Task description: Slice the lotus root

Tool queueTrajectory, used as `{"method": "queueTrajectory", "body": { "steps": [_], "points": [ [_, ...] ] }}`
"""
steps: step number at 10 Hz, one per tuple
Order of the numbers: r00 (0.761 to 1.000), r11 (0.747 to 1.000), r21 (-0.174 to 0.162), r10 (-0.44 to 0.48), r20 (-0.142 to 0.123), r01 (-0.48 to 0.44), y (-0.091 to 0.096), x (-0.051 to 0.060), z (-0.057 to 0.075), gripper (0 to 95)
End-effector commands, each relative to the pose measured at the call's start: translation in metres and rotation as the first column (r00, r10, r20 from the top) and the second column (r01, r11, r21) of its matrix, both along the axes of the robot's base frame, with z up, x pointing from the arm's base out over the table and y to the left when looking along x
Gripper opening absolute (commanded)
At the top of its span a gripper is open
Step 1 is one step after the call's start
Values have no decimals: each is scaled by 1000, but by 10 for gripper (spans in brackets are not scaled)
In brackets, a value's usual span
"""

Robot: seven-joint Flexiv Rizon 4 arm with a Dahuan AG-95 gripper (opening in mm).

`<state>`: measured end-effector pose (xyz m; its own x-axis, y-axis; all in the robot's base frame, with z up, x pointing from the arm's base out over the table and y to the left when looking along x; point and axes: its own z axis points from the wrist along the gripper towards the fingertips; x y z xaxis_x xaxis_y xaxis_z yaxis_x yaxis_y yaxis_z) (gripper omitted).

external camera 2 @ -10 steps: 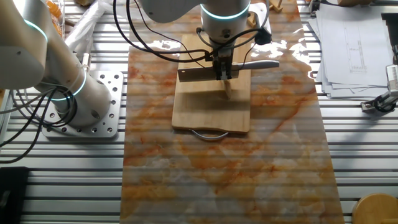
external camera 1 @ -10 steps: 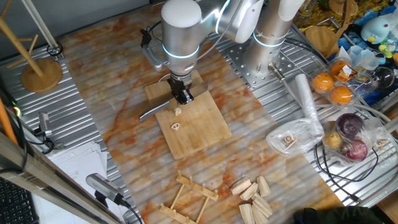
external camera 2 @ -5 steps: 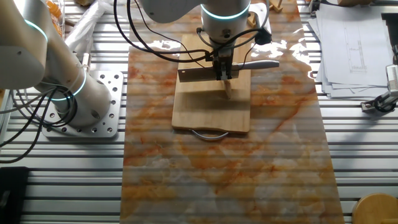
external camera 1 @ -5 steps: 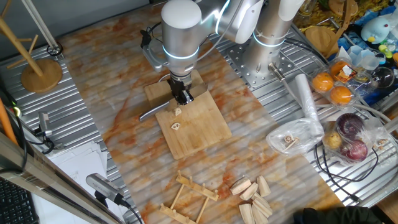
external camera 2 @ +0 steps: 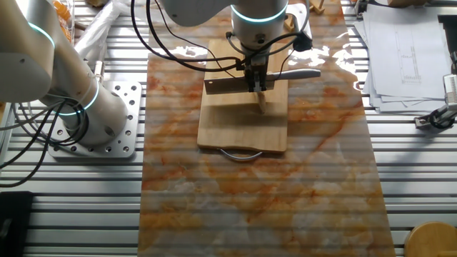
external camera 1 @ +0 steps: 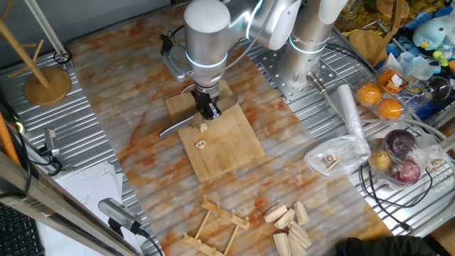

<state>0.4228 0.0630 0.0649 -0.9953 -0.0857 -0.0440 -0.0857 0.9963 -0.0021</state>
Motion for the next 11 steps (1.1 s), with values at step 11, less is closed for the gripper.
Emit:
{"method": "queueTrajectory", "body": {
  "steps": [11],
  "points": [
    [1000, 1000, 9, 8, 19, -8, -4, 6, -23, 0]
  ]
}}
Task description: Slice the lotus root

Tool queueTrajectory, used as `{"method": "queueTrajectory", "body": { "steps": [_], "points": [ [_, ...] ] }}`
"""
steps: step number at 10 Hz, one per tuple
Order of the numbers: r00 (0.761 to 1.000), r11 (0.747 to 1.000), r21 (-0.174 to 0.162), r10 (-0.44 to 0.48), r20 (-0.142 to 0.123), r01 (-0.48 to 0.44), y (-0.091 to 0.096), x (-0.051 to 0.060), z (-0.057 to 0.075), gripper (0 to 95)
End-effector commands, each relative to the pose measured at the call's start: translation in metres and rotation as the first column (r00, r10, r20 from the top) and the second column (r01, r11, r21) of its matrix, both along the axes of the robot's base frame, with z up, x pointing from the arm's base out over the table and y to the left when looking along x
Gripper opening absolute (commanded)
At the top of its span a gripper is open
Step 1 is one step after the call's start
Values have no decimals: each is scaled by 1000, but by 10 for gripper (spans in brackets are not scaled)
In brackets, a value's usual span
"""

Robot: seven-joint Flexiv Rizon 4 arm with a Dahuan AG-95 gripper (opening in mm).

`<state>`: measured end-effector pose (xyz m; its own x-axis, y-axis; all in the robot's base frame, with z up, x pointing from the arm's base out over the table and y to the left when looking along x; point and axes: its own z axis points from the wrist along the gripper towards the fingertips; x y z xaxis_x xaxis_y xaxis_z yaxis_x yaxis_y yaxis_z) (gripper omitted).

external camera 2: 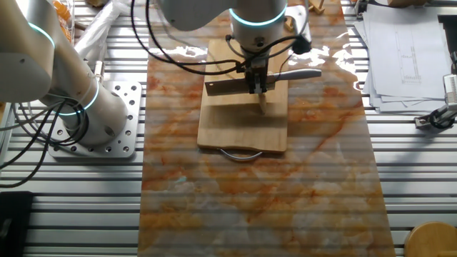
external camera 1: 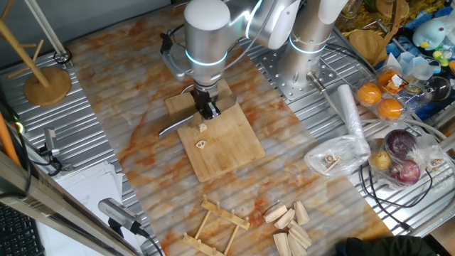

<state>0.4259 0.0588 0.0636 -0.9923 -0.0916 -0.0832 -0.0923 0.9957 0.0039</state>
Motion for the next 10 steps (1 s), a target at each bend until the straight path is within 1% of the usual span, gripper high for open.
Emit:
{"method": "queueTrajectory", "body": {
  "steps": [1, 2, 3, 5, 7, 10],
  "points": [
    [1000, 1000, 3, -1, -16, 1, 1, 3, -21, 0],
    [1000, 1000, 2, -2, -22, 2, 1, 3, -18, 0],
    [999, 1000, -18, 4, -38, -4, 2, 1, -8, 0],
    [999, 1000, -12, -1, -37, 1, 4, -1, 4, 0],
    [999, 1000, -7, 3, -44, -3, 4, -3, 17, 0],
    [999, 1000, -5, 3, -39, -3, 4, -3, 19, 0]
  ]
}}
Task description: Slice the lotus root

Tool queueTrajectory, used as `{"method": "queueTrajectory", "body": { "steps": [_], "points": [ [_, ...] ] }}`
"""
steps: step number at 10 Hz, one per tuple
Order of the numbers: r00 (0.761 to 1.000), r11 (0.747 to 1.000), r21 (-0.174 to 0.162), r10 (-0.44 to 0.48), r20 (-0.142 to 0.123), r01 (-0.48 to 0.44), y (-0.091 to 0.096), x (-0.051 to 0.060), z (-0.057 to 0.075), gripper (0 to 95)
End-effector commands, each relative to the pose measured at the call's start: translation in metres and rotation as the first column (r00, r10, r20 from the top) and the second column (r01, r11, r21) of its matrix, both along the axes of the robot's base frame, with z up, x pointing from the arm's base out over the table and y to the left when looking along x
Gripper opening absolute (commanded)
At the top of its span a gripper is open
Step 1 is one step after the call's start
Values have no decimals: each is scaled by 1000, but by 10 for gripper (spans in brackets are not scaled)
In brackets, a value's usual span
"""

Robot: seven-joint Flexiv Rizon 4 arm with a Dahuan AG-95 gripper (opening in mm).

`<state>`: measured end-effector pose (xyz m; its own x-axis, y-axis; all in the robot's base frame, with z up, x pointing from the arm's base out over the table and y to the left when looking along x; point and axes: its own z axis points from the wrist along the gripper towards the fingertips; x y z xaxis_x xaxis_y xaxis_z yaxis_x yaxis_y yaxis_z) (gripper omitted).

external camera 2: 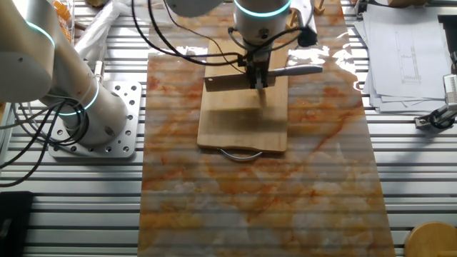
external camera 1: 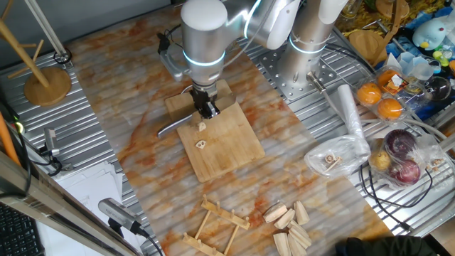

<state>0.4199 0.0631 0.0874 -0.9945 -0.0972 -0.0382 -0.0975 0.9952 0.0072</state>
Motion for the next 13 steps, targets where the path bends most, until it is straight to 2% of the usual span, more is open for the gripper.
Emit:
{"method": "queueTrajectory", "body": {
  "steps": [1, 3, 4, 5, 6, 7, 9, 12, 13],
  "points": [
    [1000, 1000, -5, -1, 7, 1, 0, 3, -6, 0],
    [1000, 1000, -9, 0, 17, 0, -3, 5, -16, 0],
    [999, 1000, -15, 0, 41, 1, -6, 10, -36, 0],
    [998, 1000, -13, -1, 60, 2, -8, 11, -46, 0],
    [998, 1000, -7, -4, 63, 4, -8, 12, -51, 0],
    [999, 1000, -2, -1, 49, 1, -7, 12, -46, 0],
    [999, 1000, 11, 2, 48, -3, -6, 12, -41, 0],
    [999, 999, -23, 29, 43, -28, -6, 13, -45, 0],
    [999, 999, -22, 41, 33, -41, -6, 13, -45, 0]
  ]
}}
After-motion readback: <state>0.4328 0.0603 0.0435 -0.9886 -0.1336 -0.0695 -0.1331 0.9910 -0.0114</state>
